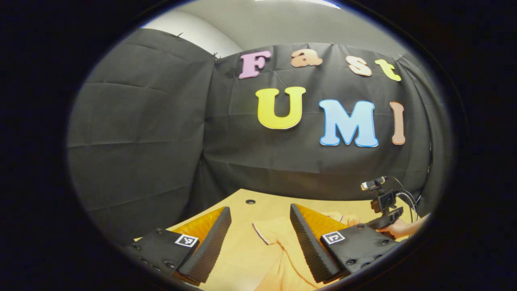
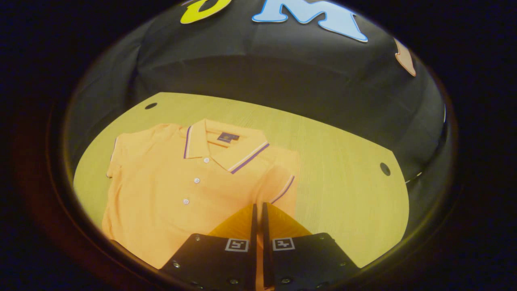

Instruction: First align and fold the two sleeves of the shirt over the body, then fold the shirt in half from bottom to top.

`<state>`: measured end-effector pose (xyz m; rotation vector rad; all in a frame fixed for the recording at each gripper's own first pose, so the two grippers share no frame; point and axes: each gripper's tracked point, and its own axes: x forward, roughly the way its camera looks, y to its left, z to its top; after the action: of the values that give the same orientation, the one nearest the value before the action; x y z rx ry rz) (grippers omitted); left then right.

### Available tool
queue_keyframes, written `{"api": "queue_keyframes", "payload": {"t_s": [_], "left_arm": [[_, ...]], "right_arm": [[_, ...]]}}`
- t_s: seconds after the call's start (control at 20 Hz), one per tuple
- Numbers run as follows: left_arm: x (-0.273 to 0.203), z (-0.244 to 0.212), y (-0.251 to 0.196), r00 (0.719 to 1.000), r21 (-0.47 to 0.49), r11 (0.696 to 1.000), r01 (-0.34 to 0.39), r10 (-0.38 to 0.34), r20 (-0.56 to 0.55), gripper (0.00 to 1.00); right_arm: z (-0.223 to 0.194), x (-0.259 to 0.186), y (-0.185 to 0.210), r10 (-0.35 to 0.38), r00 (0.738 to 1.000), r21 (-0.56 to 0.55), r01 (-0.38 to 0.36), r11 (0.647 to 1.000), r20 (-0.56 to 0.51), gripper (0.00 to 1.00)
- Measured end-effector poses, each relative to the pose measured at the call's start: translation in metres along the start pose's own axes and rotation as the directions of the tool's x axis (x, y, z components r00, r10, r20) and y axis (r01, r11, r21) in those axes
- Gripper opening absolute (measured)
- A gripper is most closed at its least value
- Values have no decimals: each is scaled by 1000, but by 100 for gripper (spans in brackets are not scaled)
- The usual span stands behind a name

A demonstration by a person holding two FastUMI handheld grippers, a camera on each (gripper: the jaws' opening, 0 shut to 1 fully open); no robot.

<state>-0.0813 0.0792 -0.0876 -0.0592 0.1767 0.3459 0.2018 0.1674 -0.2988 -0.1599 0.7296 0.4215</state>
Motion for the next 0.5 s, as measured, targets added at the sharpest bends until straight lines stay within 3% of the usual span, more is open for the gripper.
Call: {"api": "queue_keyframes", "payload": {"t_s": [0.1,0.15,0.2,0.25,0.3,0.4,0.45,0.5], "left_arm": [[5,0,-2,1000,2,1000,10,-10,1,98],[7,0,-4,1000,3,1000,17,-17,2,98],[10,-1,-6,1000,2,1000,25,-25,1,98],[14,-2,-8,999,1,999,34,-34,0,98],[17,-3,-11,999,0,999,46,-46,-2,99],[26,-7,-16,998,-1,998,67,-67,-5,98],[30,-9,-20,997,-1,997,80,-80,-7,98],[35,-12,-23,996,-1,996,91,-91,-10,95]], "right_arm": [[0,-3,4,14,1000,1,-14,1000,1,14],[0,-3,6,19,1000,-1,-19,1000,2,30],[2,-6,6,19,1000,-4,-19,1000,6,35],[3,-8,6,19,1000,-6,-19,1000,11,54],[5,-11,4,13,1000,-7,-13,1000,17,61],[11,-17,2,5,999,4,-5,1000,35,88],[14,-22,1,-4,999,11,4,1000,48,99],[19,-29,-1,-8,998,20,6,1000,62,98]]}}
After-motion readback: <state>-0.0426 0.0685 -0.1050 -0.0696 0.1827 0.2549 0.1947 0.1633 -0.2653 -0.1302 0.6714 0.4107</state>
